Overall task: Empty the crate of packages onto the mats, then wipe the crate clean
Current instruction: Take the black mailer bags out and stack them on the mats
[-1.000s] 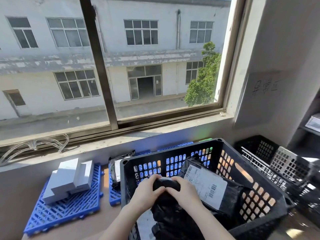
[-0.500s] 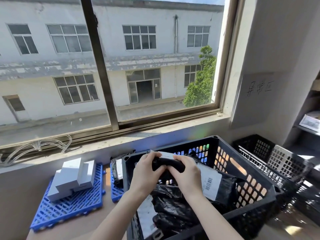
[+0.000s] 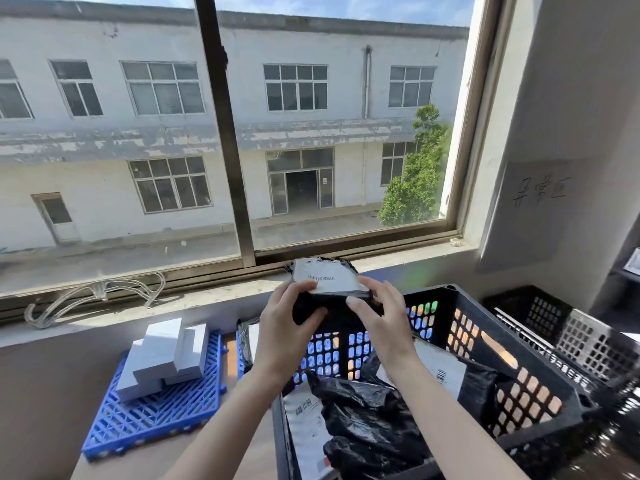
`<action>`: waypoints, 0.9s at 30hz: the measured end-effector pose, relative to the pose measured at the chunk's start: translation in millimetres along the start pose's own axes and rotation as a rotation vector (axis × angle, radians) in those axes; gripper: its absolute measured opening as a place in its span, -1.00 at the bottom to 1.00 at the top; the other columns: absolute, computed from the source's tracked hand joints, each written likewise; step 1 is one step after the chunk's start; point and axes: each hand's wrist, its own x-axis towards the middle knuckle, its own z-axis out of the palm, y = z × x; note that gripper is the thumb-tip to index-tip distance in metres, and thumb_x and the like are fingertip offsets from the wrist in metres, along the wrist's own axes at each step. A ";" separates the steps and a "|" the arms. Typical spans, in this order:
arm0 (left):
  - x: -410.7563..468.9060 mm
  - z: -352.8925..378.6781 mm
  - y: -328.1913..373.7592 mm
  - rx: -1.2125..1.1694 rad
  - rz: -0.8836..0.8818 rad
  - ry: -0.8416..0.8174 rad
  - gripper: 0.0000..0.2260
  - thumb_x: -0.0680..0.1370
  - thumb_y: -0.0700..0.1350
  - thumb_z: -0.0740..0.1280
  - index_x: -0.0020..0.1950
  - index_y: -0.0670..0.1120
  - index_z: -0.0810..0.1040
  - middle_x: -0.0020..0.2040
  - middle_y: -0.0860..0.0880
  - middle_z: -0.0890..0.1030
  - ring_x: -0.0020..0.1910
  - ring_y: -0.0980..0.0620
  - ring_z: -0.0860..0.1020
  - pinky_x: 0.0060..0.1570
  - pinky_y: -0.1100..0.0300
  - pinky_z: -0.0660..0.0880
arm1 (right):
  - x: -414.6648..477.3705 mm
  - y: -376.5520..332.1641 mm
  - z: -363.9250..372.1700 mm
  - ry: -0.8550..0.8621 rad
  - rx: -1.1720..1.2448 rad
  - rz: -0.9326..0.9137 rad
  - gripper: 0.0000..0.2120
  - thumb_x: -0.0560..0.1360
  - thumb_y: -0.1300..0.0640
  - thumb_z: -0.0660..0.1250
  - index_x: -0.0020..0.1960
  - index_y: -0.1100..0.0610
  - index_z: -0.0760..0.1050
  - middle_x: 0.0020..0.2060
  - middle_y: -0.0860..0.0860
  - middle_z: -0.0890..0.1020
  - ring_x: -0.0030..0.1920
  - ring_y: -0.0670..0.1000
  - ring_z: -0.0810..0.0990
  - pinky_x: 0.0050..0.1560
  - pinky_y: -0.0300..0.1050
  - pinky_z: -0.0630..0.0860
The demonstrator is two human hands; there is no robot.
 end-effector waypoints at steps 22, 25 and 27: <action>123.8 8.5 -196.6 -0.158 -0.384 -0.119 -0.89 0.58 -0.10 0.33 0.00 0.09 0.63 0.18 0.05 0.49 0.09 0.22 0.55 0.08 0.43 0.43 | 204.9 71.5 123.3 -0.298 -0.199 0.233 -0.44 0.33 0.35 0.50 0.27 0.08 0.50 0.13 0.00 0.56 0.11 -0.02 0.53 -0.12 -0.38 0.45; 118.2 29.7 -227.8 -0.206 -0.488 -0.182 -0.74 0.54 -0.19 0.35 0.08 0.17 0.56 0.20 0.17 0.47 0.09 0.18 0.55 0.10 0.35 0.48 | 225.7 105.9 131.2 -0.338 -0.302 0.301 -0.40 0.24 0.29 0.54 0.25 0.05 0.51 0.15 0.06 0.58 0.05 0.01 0.58 -0.08 -0.29 0.52; 111.6 44.9 -247.0 -0.235 -0.565 -0.220 -0.67 0.49 -0.22 0.37 0.11 0.18 0.54 0.19 0.25 0.48 0.03 0.14 0.58 0.04 0.31 0.51 | 234.8 127.1 135.6 -0.367 -0.381 0.360 -0.40 0.23 0.32 0.55 0.24 0.08 0.52 0.17 0.08 0.58 0.03 0.01 0.58 -0.03 -0.26 0.53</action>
